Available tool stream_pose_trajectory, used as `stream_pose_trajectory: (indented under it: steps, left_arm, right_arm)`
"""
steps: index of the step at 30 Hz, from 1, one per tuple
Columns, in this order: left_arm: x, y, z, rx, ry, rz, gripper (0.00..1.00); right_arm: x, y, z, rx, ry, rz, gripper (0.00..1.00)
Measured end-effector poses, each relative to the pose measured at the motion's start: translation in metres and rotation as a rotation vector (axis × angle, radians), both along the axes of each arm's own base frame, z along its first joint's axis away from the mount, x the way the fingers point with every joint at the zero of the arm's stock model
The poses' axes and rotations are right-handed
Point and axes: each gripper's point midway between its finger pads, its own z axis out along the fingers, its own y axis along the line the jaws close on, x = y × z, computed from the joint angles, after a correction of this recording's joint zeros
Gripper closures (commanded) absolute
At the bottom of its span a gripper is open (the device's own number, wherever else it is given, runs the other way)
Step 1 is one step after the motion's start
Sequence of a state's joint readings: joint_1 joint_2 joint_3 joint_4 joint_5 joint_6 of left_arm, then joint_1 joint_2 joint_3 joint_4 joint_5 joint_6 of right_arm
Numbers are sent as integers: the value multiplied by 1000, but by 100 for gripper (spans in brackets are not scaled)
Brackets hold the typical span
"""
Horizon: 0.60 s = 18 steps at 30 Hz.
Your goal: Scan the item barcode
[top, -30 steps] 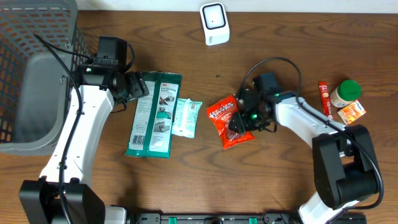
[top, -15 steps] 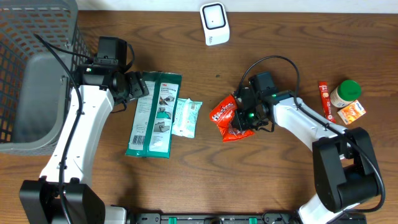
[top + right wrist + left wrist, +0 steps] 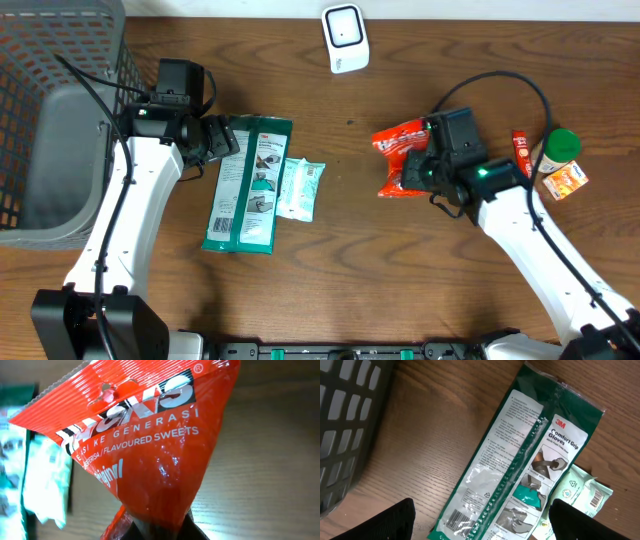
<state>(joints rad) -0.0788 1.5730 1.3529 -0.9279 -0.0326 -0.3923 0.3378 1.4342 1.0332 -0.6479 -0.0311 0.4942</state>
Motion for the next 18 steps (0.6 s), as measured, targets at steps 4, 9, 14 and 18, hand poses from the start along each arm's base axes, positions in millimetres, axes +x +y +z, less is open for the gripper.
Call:
stream_pose_trajectory:
  steps: [4, 9, 14, 18]
  left_arm:
    - [0, 0, 0, 0, 0, 0, 14]
    - [0, 0, 0, 0, 0, 0, 14]
    - [0, 0, 0, 0, 0, 0, 14]
    - [0, 0, 0, 0, 0, 0, 14]
  right_arm:
    - [4, -5, -8, 53, 38, -184, 99]
    - [3, -11, -35, 101, 85, -428, 99]
    - [-8, -8, -86, 124, 176, -596, 65]
    - [-6, -8, -92, 134, 177, -625, 32]
